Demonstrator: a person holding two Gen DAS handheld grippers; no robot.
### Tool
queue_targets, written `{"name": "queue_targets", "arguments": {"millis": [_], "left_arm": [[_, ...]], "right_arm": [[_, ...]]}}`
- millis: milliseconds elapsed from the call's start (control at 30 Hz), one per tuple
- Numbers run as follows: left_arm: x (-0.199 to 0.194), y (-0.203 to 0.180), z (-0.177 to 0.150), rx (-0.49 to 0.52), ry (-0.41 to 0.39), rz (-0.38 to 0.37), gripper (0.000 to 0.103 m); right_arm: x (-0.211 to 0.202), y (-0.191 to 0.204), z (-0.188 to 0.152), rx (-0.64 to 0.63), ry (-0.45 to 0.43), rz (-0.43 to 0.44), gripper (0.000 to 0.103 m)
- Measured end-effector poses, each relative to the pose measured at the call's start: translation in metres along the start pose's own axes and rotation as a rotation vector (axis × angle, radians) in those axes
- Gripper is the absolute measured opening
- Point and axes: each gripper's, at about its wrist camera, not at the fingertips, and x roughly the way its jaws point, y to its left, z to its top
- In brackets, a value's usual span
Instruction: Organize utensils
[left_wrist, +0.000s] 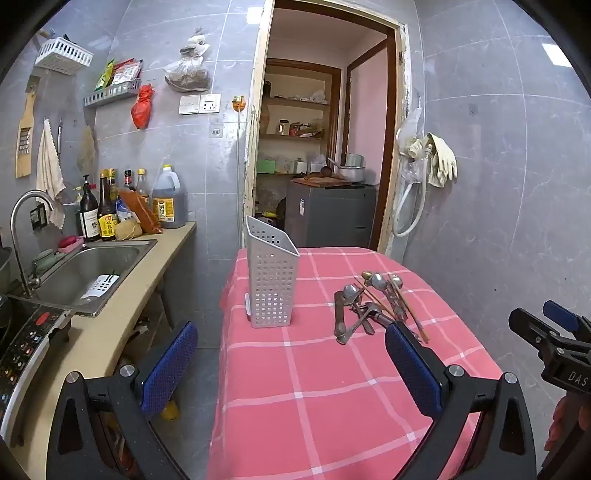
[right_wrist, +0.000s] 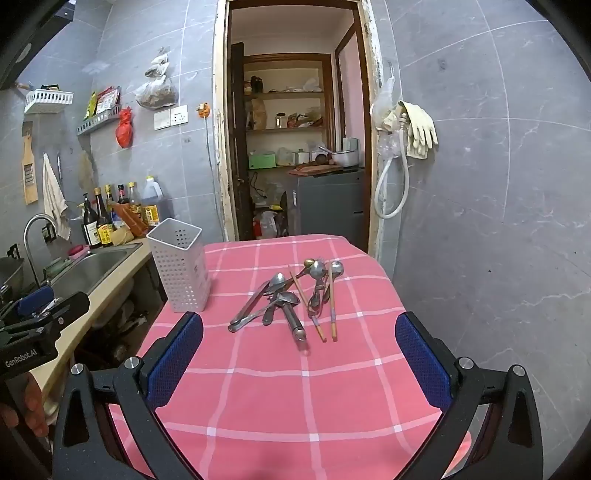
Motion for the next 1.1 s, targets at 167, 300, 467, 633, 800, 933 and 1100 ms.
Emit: {"name": "queue_targets", "arguments": {"millis": [167, 300, 467, 633, 800, 933, 1100], "left_arm": [[0.0000, -0.0014, -0.0004, -0.002, -0.003, -0.001, 0.102], [-0.0003, -0.0044, -0.0013, -0.002, -0.006, 0.002, 0.102], [-0.0034, -0.0036, -0.0001, -0.008, -0.005, -0.001, 0.102], [-0.0027, 0.0003, 0.0010, -0.008, -0.004, -0.002, 0.102], [-0.0039, 0.0023, 0.0033, -0.006, -0.002, -0.002, 0.102], [-0.0042, -0.0022, 0.0009, -0.004, -0.002, -0.002, 0.102], [-0.0040, -0.0037, 0.0005, -0.003, -0.001, -0.004, 0.102]], "right_arm": [[0.0006, -0.0003, 0.0001, 0.000, 0.004, 0.001, 0.102], [-0.0002, -0.0014, -0.0002, -0.001, -0.001, -0.003, 0.102], [-0.0015, -0.0009, -0.0001, -0.002, 0.004, -0.005, 0.102], [-0.0006, 0.0000, 0.0010, -0.001, 0.006, -0.003, 0.102], [-0.0012, -0.0009, -0.0017, 0.000, 0.007, -0.003, 0.102], [-0.0008, -0.0009, -0.0014, -0.002, 0.004, -0.004, 0.102], [-0.0010, -0.0008, -0.0013, -0.003, 0.005, -0.003, 0.102]]}}
